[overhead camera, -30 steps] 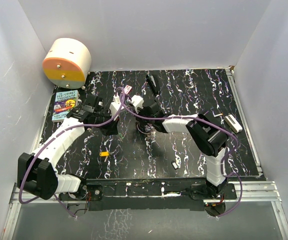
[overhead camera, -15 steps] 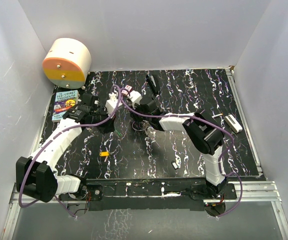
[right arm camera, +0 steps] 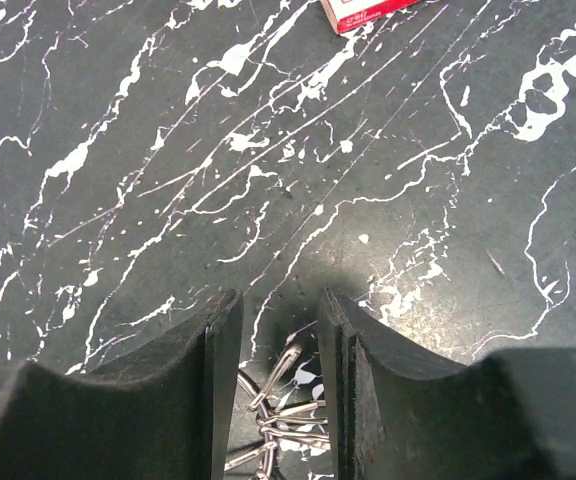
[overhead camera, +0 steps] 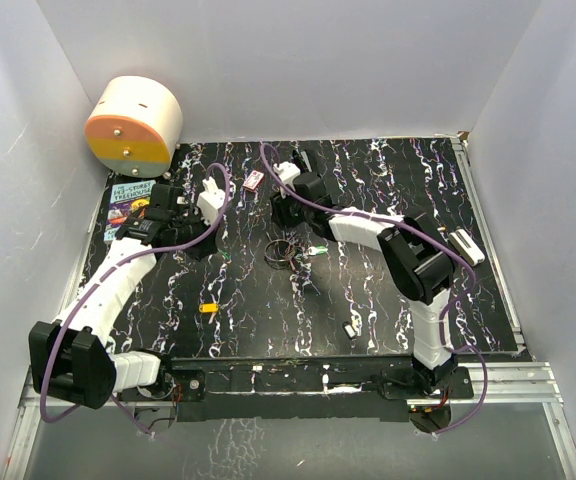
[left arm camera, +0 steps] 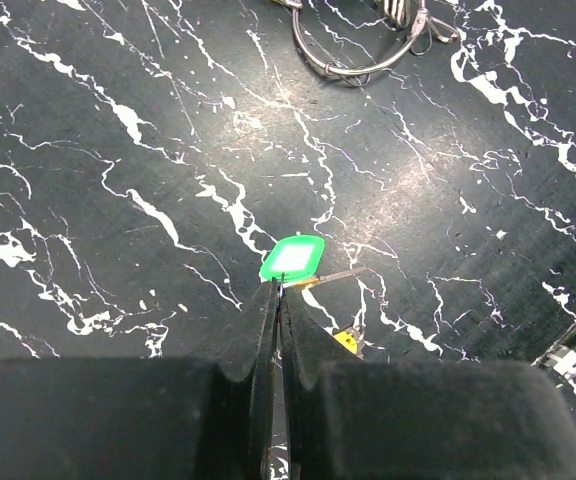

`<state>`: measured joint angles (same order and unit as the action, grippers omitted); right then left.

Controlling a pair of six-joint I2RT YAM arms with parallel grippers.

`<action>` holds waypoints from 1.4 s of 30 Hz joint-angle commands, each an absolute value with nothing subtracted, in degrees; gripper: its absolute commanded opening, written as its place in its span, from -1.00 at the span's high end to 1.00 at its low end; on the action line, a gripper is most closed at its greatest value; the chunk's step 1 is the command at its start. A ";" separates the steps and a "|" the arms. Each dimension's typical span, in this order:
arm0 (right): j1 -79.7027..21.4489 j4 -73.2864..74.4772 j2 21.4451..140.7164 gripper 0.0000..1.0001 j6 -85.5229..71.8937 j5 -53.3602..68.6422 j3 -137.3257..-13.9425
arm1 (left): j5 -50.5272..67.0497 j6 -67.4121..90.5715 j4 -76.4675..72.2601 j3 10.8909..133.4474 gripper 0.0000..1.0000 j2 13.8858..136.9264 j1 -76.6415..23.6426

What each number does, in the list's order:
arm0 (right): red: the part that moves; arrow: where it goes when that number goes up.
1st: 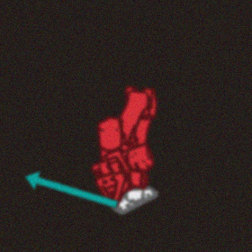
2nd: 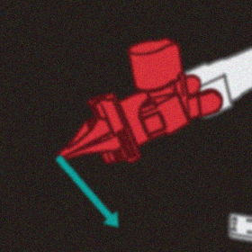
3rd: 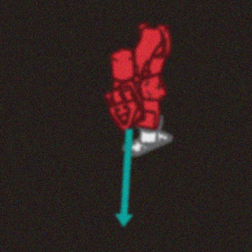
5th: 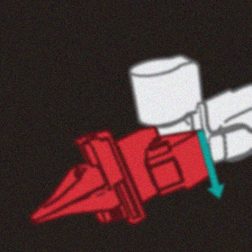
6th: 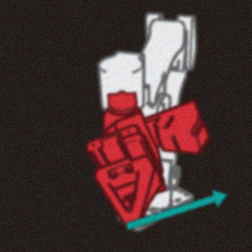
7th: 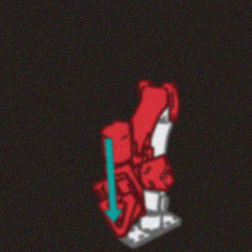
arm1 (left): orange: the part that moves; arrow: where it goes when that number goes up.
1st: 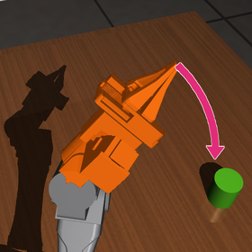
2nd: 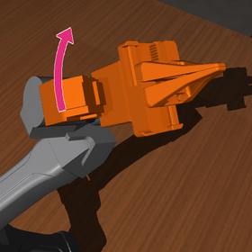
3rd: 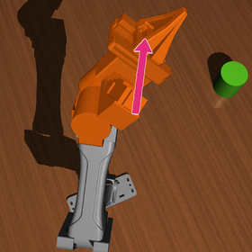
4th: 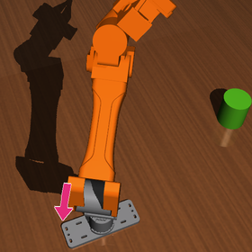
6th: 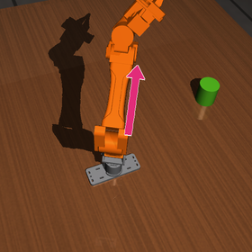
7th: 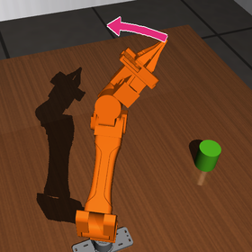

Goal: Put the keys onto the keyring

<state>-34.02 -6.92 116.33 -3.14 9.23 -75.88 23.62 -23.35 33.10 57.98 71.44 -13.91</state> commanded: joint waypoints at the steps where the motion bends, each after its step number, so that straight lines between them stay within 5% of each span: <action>1: -35.71 -5.27 116.66 0.20 -4.75 9.03 -79.68 | 23.55 -22.97 32.52 59.02 1.00 69.20 -12.97; 21: -39.81 4.66 121.05 0.26 -4.39 -0.53 -83.17 | 24.91 -23.45 31.79 59.56 1.00 70.06 -12.18; 34: -39.79 4.92 121.77 0.85 -4.39 -0.50 -80.60 | 25.52 -23.56 31.49 59.76 1.00 70.53 -11.76; 42: -39.34 0.87 114.65 0.86 -4.75 -0.50 -73.88 | 31.11 -23.56 35.38 63.77 1.00 71.70 -11.62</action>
<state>-39.83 3.25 120.20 -4.49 -0.34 -79.18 25.06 -23.35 32.23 58.96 71.72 -12.05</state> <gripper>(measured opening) 0.089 0.010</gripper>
